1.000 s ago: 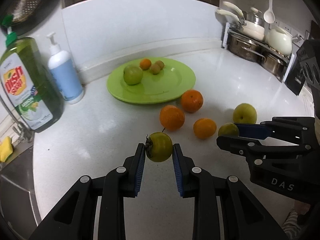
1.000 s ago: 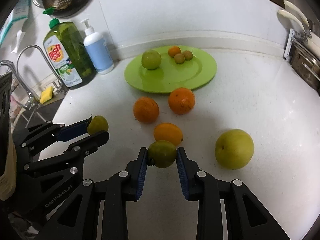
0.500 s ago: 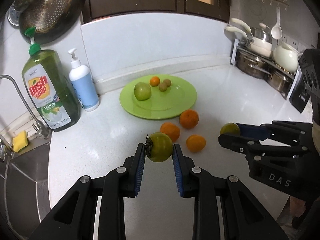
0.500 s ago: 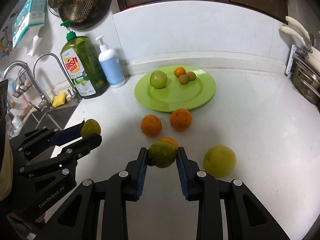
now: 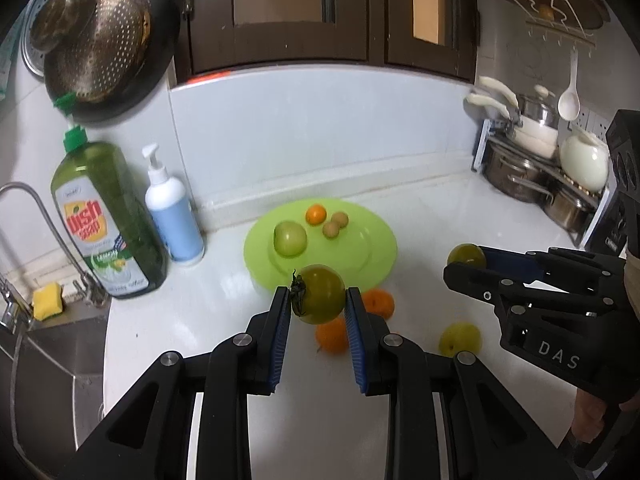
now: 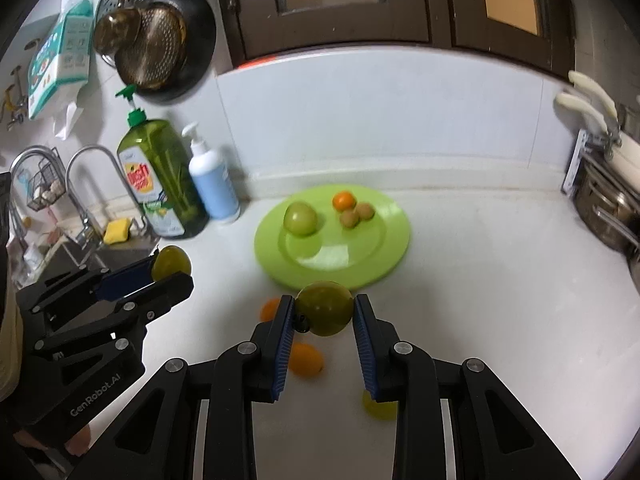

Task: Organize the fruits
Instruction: 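Lift and carry both green tomatoes over the green plate, then lower the green tomatoes onto the plate and open both tools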

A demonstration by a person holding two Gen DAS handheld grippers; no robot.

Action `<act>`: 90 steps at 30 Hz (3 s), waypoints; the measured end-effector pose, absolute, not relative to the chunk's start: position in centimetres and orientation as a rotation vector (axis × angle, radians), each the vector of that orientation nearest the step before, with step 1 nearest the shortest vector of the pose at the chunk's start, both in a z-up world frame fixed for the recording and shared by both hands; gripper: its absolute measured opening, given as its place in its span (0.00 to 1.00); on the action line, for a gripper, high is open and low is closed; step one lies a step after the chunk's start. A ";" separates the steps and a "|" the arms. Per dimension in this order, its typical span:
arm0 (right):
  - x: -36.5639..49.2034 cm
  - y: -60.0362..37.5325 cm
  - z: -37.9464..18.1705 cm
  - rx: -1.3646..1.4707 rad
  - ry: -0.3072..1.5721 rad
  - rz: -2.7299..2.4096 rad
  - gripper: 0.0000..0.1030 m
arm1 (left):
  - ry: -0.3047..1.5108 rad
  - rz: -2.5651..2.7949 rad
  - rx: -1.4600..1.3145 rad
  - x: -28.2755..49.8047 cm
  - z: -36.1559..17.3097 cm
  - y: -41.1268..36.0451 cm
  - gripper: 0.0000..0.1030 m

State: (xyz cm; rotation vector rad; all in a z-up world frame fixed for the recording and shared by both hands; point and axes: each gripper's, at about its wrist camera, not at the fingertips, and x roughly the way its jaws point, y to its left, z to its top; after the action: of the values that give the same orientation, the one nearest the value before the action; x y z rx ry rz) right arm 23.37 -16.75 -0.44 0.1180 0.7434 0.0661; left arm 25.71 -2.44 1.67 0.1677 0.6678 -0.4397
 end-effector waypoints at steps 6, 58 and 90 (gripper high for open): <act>25.1 -17.7 1.2 0.118 0.706 0.061 0.30 | 0.643 -0.447 0.143 27.5 3.1 -3.0 0.27; 46.1 -22.3 -7.7 0.173 1.053 0.031 0.30 | 0.957 -0.471 0.207 49.9 -5.8 -10.1 0.27; 42.5 -21.3 -3.7 0.147 0.932 0.046 0.36 | 0.823 -0.406 0.191 44.9 -0.2 -7.3 0.42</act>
State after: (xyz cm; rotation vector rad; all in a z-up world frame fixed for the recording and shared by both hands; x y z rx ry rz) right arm 42.53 -21.32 -3.73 0.1467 0.9323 0.0464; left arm 44.91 -7.34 -0.22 0.1910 0.8233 -0.4064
